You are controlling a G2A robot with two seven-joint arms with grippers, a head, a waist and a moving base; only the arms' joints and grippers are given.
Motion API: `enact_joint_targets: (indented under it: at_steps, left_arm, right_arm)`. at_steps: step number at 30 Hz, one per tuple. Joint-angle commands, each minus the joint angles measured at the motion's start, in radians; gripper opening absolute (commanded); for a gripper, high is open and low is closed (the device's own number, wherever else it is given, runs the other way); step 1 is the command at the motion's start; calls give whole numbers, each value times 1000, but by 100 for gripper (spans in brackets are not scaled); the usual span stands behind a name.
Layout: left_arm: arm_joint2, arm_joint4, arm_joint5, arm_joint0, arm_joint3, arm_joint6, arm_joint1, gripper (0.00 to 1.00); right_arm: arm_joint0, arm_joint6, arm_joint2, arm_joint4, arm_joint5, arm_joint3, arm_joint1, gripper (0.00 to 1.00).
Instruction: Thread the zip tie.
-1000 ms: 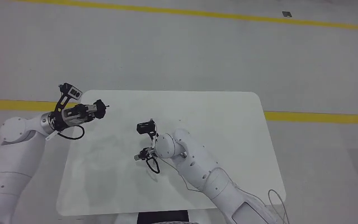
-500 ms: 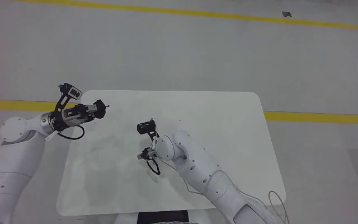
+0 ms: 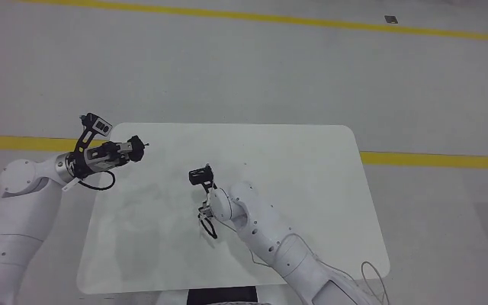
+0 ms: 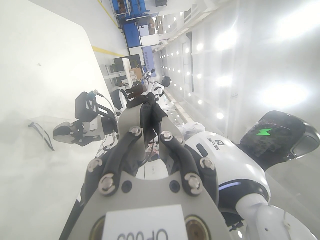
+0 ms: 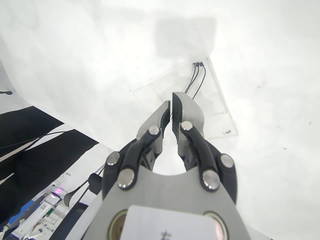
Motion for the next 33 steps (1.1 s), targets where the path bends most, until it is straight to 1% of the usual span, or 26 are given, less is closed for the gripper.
enact_joint_targets:
  at_steps: [1, 4, 11, 13, 14, 20, 24, 33]
  left_arm:
    - [0, 0, 0, 0, 0, 0, 0, 0]
    - [0, 0, 0, 0, 0, 0, 0, 0]
    - [0, 0, 0, 0, 0, 0, 0, 0]
    - [0, 0, 0, 0, 0, 0, 0, 0]
    - [0, 0, 0, 0, 0, 0, 0, 0]
    - [0, 0, 0, 0, 0, 0, 0, 0]
    - [0, 0, 0, 0, 0, 0, 0, 0]
    - [0, 0, 0, 0, 0, 0, 0, 0]
  right_arm:
    - [-2, 1, 2, -12, 0, 7, -7, 3]
    - [-5, -1, 4, -29, 0, 22, -19, 1]
    - [-4, -6, 17, -65, 0, 67, -47, 5]
    - [-5, -7, 23, -78, 0, 78, -55, 2]
    - [-5, -7, 25, -86, 0, 83, -59, 3]
    - [-10, -2, 42, -142, 0, 109, -83, 1]
    - [-16, 2, 54, -167, 0, 120, -98, 7]
    - [-21, 5, 77, -211, 0, 157, -128, 9]
